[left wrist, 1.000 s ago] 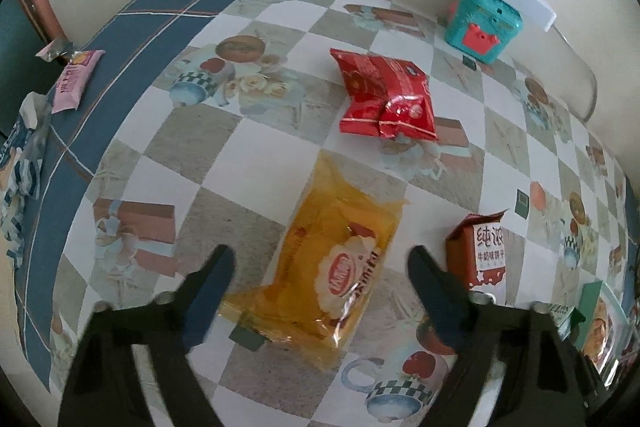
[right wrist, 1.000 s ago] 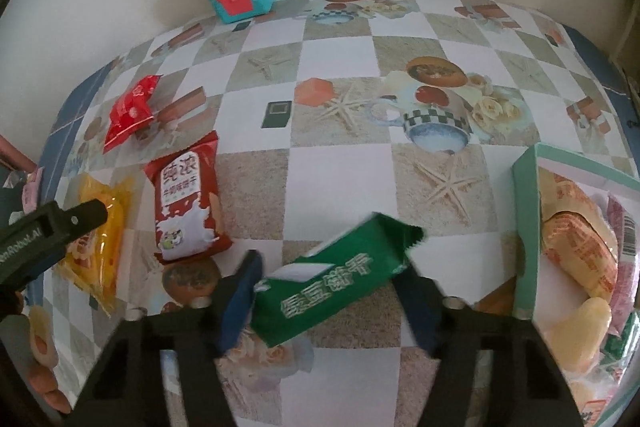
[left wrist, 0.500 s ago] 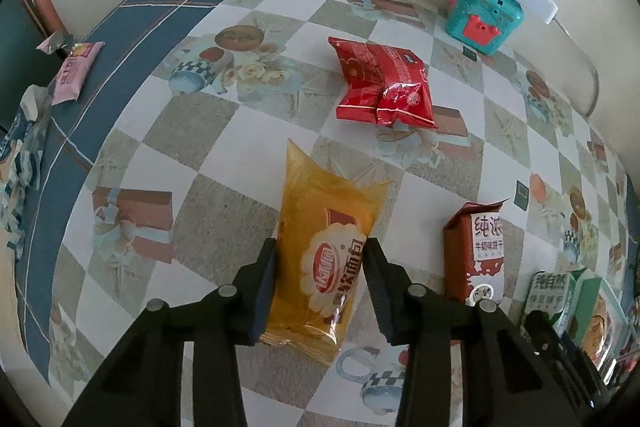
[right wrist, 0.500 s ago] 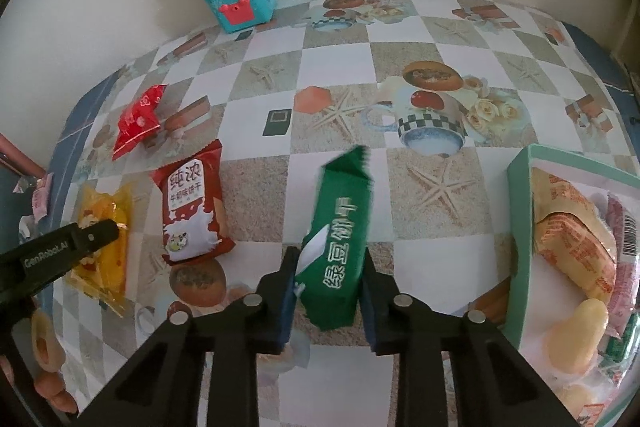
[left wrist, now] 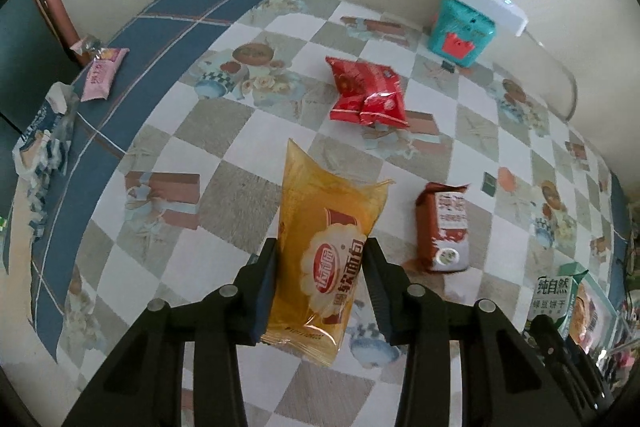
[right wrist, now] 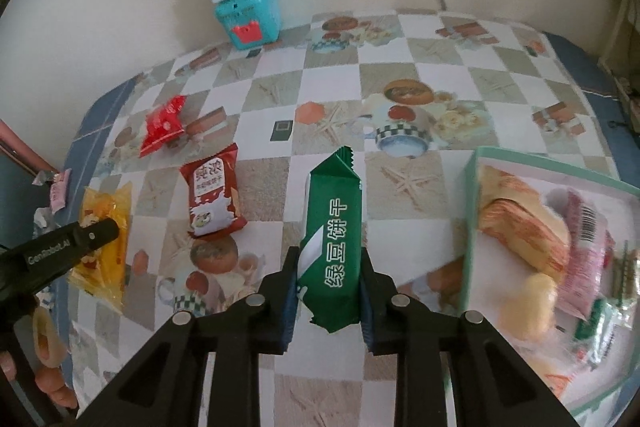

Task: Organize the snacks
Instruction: 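Carry the yellow bag with the left tool while the right tool carries the green box over the tray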

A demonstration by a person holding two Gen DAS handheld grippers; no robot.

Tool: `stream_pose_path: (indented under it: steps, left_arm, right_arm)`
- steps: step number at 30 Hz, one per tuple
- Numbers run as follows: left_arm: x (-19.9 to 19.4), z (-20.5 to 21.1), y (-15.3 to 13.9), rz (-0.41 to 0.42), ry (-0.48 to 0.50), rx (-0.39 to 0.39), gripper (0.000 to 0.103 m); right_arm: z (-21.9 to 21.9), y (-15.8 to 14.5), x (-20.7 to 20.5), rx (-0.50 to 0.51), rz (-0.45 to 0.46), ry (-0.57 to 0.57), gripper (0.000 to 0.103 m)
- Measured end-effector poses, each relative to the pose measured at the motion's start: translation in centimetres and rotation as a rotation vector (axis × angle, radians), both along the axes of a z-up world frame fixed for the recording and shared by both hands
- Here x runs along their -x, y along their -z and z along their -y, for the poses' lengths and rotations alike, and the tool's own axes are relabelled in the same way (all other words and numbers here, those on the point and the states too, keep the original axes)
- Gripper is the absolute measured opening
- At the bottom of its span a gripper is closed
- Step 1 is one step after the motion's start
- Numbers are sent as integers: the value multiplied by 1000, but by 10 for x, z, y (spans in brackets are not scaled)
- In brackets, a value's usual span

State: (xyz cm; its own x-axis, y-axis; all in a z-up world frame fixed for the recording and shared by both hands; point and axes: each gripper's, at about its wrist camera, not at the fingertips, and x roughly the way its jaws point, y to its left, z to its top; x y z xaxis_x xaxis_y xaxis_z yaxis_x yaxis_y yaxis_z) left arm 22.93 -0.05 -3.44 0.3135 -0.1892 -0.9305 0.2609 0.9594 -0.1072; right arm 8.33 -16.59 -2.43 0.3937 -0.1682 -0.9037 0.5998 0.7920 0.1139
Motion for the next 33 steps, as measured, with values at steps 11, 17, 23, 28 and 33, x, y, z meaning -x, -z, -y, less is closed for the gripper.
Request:
stream_pose_path:
  steps: [11,17,23,28,33]
  left_arm:
    - [41,-4,-37,64,20,26,43]
    - [67,4,-55,105,50,44,43]
    - [88,16,-70,147,81,56,43]
    - [103,30,-78,166,104,63,43]
    - [117,49,-80,178,136,51,43]
  right_arm:
    - [-3,-34,51,24,48,36,27]
    - [-4,-50,75,41,83,57,27]
    - [-1,-61,101,44,114,83,27]
    - [9,-68,117,49,131,105,27]
    - [27,-71,130,44,145,133,27]
